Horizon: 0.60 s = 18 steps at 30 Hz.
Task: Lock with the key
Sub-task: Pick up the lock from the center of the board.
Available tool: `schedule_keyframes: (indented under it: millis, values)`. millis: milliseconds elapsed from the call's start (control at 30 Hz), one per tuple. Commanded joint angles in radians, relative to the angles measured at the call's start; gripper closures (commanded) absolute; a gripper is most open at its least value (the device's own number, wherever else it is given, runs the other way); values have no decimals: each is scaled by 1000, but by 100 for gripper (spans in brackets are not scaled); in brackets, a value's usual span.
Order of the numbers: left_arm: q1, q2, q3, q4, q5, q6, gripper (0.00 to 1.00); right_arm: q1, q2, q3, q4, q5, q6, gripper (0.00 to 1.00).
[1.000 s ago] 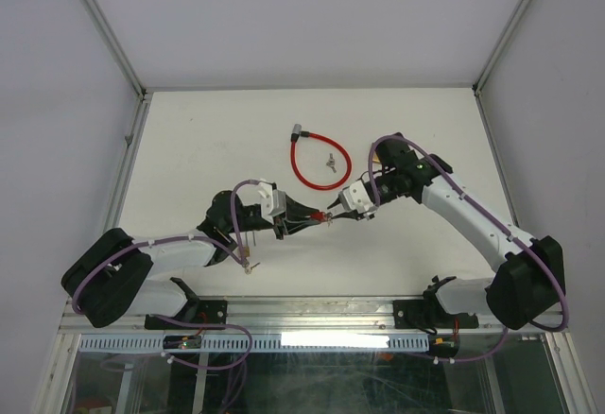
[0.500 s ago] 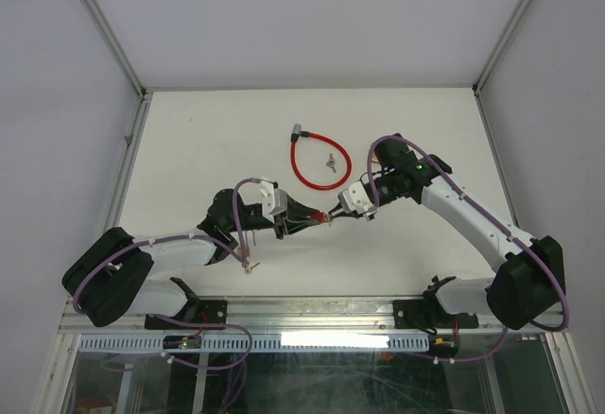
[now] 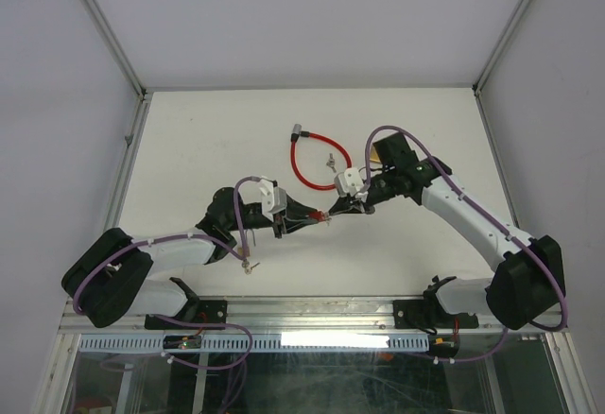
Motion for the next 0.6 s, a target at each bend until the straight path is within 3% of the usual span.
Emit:
schedule_keyframes:
  millis: [0, 167, 267, 333, 400, 567]
  values:
    - [10, -41, 22, 80, 4, 14, 100, -31, -46, 24, 34, -88, 36, 91]
    - [17, -33, 22, 96, 23, -10, 100, -46, -53, 29, -4, -122, 3, 75]
    - [18, -33, 30, 97, 23, -21, 100, -46, -50, 33, 26, -164, 79, 52]
    - [18, -34, 33, 102, 22, -30, 100, -46, -47, 30, 104, -166, 233, 41]
    - [18, -39, 36, 107, 20, -38, 100, -42, -43, 21, 180, -131, 392, 35]
    - [18, -55, 37, 119, 5, -54, 100, -41, -27, 0, 223, -98, 479, 34]
